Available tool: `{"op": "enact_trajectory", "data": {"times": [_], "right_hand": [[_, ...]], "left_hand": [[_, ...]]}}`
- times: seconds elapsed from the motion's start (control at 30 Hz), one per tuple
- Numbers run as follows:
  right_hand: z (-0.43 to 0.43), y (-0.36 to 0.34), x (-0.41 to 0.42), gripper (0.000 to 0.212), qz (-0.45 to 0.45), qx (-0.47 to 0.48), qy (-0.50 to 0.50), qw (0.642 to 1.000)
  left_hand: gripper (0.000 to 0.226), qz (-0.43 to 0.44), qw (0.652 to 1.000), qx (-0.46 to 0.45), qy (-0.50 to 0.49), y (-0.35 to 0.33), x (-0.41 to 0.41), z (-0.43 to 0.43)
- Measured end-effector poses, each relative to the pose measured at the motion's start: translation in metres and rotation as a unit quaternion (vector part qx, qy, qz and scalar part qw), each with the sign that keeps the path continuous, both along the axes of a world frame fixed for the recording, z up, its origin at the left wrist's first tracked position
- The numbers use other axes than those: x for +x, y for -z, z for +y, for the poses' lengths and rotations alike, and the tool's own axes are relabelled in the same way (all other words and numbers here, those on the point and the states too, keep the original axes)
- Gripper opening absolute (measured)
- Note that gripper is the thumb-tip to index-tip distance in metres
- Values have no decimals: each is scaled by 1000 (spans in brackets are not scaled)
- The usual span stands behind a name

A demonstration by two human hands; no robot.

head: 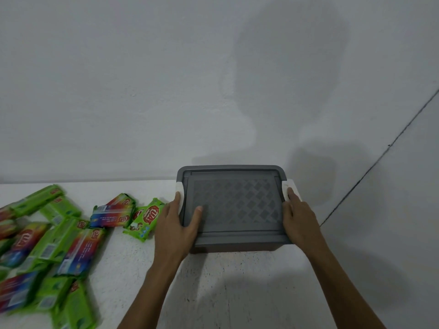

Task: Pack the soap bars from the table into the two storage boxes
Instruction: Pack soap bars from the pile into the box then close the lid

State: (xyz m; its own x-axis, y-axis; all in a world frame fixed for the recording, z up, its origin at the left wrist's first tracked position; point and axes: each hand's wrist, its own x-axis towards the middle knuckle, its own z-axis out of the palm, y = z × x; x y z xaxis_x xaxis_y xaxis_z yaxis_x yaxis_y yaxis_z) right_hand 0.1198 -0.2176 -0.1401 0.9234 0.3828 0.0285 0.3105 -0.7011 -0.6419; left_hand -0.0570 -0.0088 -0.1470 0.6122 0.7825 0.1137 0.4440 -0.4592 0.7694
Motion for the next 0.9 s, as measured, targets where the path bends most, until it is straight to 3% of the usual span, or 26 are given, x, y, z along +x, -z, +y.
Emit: {"op": "enact_trajectory", "data": {"times": [0.37,0.9], "right_hand": [[12,0,34,47,-79,-14,80,994],[28,-13,85,49,-46,-33,72,996]], "left_hand": [[74,-21,1000,22,1,-4,56,11],[60,-7,1000,26,10,-5,104,21]]}}
